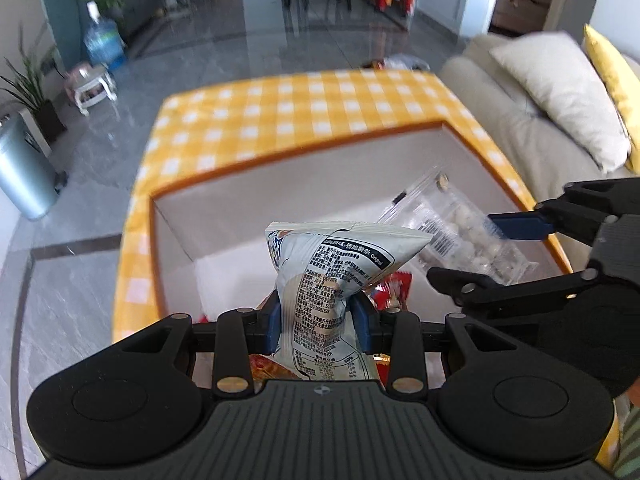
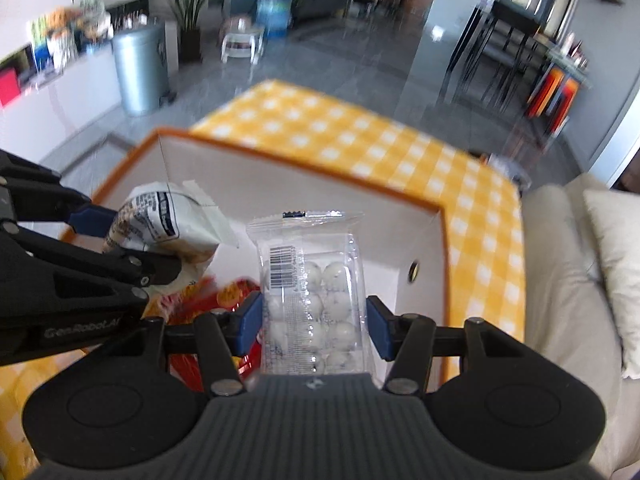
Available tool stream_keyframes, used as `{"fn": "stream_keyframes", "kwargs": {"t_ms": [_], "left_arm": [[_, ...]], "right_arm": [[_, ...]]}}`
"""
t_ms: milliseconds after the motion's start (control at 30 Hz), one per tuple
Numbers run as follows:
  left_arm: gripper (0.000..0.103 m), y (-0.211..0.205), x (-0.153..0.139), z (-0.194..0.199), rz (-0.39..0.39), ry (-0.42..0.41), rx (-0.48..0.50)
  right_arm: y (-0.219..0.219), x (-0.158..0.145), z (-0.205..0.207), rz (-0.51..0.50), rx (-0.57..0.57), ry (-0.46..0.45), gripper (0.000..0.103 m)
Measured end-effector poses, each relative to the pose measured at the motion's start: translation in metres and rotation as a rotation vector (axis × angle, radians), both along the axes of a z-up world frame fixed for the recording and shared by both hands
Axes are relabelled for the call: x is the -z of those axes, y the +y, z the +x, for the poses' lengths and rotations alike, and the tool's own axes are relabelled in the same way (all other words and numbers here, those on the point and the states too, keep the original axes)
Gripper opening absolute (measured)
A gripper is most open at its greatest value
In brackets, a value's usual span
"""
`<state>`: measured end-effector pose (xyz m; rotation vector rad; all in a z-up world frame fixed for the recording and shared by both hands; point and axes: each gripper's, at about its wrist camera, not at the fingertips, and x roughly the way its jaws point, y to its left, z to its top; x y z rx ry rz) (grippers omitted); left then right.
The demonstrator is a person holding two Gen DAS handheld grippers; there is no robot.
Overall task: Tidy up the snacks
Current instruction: 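Carry the white bag and candy tray over the box with both tools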
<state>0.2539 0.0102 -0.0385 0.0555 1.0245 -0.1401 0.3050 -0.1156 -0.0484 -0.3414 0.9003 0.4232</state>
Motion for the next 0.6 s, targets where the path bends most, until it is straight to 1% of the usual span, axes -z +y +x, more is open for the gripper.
{"fn": "stream_keyframes", "kwargs": {"t_ms": [100,167,233,367,467,600], "left_arm": [[0.040,-0.003,0.008,0.006,0.022,0.034,0.020],[0.040,-0.006,0.013,0.010,0.034,0.063,0.044],[0.040,-0.007,0.017,0.013,0.029,0.084,0.061],[0.040,-0.009,0.024,0.018,0.032,0.114,0.082],[0.040,-0.008,0.030,0.021,0.025,0.135,0.083],[0.041,-0.015,0.035,0.026,0.065,0.141,0.100]], "right_arm": [[0.002,0.017,0.013,-0.022,-0.007,0.092,0.053],[0.001,0.026,0.017,-0.029,-0.007,0.138,0.053],[0.002,0.035,0.021,-0.042,-0.016,0.177,0.053],[0.005,0.047,0.023,-0.061,-0.036,0.224,0.054],[0.004,0.054,0.027,-0.059,-0.026,0.259,0.054],[0.004,0.063,0.033,-0.055,-0.013,0.300,0.054]]}}
